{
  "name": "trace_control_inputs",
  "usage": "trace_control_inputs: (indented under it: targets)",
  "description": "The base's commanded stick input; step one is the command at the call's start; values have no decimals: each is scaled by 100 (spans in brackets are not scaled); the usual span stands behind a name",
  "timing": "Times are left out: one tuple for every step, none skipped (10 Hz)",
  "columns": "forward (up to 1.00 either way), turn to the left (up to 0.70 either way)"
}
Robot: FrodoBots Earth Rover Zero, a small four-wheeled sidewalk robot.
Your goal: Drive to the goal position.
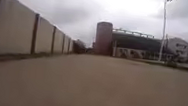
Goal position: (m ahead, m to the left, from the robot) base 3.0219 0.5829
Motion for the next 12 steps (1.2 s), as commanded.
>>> trace_control_inputs:
  targets:
    - [70,0]
    - [70,0]
    - [70,0]
    - [70,0]
    - [70,0]
    - [70,0]
    - [70,0]
    - [70,0]
    - [70,0]
    - [70,0]
    - [70,0]
    - [70,0]
